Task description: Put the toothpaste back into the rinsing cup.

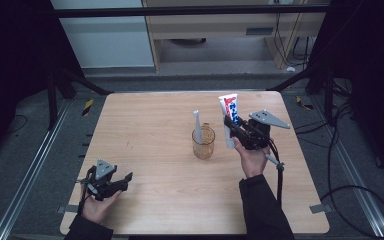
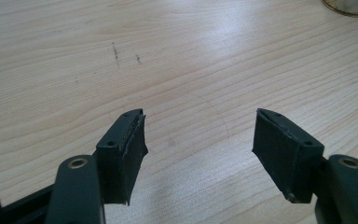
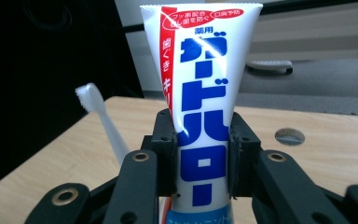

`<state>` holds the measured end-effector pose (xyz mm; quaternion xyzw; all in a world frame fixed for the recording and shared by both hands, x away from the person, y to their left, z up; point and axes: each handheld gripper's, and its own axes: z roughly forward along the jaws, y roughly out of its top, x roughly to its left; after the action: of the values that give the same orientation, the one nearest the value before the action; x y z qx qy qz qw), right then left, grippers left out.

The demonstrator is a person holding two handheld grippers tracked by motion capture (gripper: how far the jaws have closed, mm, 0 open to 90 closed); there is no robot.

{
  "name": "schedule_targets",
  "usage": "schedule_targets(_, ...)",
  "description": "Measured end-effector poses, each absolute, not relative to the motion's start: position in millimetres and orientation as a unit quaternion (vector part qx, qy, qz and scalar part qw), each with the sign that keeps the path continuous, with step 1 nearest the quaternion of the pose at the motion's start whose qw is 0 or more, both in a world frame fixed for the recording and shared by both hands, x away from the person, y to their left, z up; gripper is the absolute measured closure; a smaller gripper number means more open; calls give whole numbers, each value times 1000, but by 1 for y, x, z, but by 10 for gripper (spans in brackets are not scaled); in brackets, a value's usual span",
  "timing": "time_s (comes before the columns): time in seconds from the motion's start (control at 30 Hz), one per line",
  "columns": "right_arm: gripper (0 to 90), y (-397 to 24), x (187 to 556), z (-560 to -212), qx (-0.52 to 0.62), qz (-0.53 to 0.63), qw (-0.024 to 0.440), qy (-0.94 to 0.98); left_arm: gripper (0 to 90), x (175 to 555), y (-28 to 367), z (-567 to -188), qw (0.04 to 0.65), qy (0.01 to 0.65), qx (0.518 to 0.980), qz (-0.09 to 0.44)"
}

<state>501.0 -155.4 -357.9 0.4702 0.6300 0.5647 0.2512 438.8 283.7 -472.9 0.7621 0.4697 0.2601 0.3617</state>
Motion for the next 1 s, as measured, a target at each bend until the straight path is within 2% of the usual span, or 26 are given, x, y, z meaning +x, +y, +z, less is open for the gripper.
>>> schedule_targets(0.43,695,-137,527,-356,470,592,271,596,337,439,284,-473,365,471,760,260)
schedule_targets(1.0,694,-122,548,-371,475,603,281,576,338,439,285,-473,365,472,759,261)
